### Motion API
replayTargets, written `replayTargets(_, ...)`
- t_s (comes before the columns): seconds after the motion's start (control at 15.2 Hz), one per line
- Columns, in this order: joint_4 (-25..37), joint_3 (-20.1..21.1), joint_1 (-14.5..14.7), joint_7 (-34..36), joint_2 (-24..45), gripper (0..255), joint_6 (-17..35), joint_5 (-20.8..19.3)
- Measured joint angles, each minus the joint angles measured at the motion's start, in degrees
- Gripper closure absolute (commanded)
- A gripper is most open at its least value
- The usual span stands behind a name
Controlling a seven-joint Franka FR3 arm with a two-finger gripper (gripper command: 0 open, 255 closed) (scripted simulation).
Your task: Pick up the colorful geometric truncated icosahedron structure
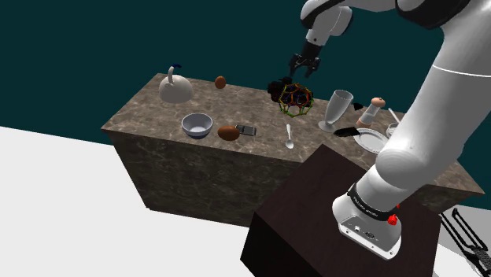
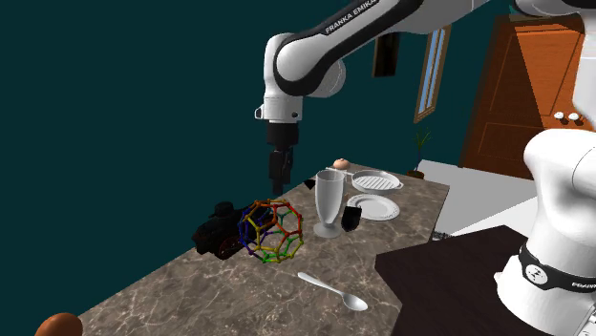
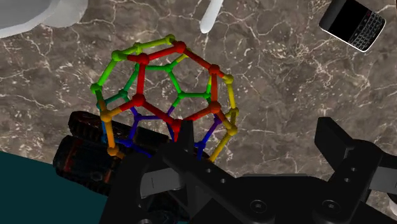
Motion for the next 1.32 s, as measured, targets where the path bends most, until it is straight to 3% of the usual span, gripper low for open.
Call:
replayTargets(0.46, 11.69, -0.36, -6.2, -2.83, 14.23, 0, -0.96, 6.17)
replayTargets(0.99, 12.61, 0.58, -7.58, -4.25, 18.87, 0, 2.07, 8.42)
replayTargets(1.06, 12.5, 0.62, -7.61, -4.35, 18.99, 255, 2.25, 8.5)
replayTargets(1.32, 12.4, 0.65, -7.63, -4.44, 18.98, 255, 2.46, 8.59)
